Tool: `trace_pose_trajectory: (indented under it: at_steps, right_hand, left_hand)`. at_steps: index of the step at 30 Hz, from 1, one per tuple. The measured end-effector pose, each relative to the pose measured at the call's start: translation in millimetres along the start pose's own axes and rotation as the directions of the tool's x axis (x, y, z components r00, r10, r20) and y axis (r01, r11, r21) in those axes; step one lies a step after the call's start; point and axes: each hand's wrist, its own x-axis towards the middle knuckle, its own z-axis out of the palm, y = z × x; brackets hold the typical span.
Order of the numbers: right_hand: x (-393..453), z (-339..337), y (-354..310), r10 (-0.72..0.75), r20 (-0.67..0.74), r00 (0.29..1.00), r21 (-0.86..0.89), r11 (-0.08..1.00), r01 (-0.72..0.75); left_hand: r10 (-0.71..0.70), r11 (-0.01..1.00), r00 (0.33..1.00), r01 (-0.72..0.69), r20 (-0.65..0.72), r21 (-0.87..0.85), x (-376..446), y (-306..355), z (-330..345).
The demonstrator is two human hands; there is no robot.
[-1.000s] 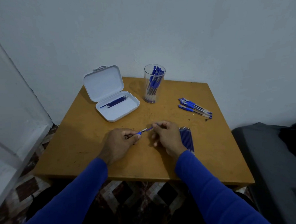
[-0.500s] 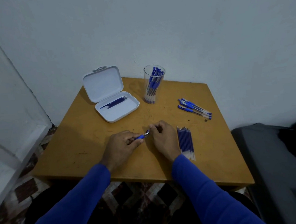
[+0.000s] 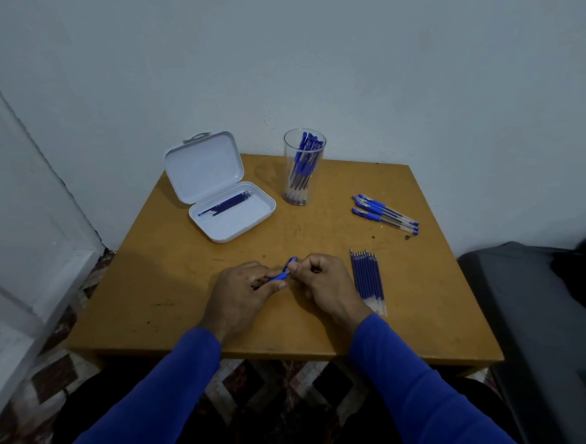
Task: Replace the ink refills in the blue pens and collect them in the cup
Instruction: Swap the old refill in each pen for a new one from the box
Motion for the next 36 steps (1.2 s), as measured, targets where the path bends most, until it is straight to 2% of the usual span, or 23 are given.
trace_pose_trajectory:
  at_steps: [10, 14, 16, 21, 27, 29, 32, 36]
  right_hand:
    - [0.7, -7.8, -3.6, 0.024, 0.114, 0.993, 0.192, 0.980, -0.045]
    - [1.9, -0.1, -0.2, 0.028, -0.006, 1.000, 0.038, 0.999, -0.028]
    - [1.3, 2.9, 1.5, 0.000, -0.023, 1.000, -0.018, 1.000, 0.000]
    - [0.7, -8.6, 1.4, -0.006, 0.111, 0.994, 0.168, 0.986, -0.013]
    - [-2.2, -1.4, -4.5, 0.037, 0.010, 0.999, 0.033, 0.999, -0.037]
    - [-2.0, -6.3, -4.5, 0.013, 0.072, 0.997, 0.084, 0.996, -0.019]
    - [-3.5, -12.2, -7.2, 0.029, 0.187, 0.982, 0.196, 0.978, -0.067]
    - [-1.2, -5.9, -4.4, 0.048, 0.078, 0.996, 0.064, 0.997, -0.053]
  left_hand:
    - [0.006, 1.000, 1.000, -0.007, 0.006, 0.029, 1.4, -6.6, 0.2]
    - [-0.024, 1.000, 1.000, 0.024, 0.000, 0.007, 1.4, -6.1, -0.2]
    - [-0.013, 1.000, 1.000, 0.013, -0.006, 0.001, 0.9, -4.6, -0.6]
    - [0.003, 1.000, 1.000, -0.003, -0.023, -0.010, 1.1, -1.8, 0.3]
    - [-0.029, 0.999, 0.999, 0.029, -0.013, -0.024, -0.3, -1.6, -1.3]
    - [-0.033, 0.999, 0.999, 0.033, -0.008, -0.026, 0.3, -2.4, -0.6]
    - [-0.032, 0.999, 0.999, 0.031, -0.012, -0.025, 0.9, -3.6, -0.2]
    - [-0.020, 0.999, 1.000, 0.020, -0.011, -0.030, -0.2, -2.7, -1.0]
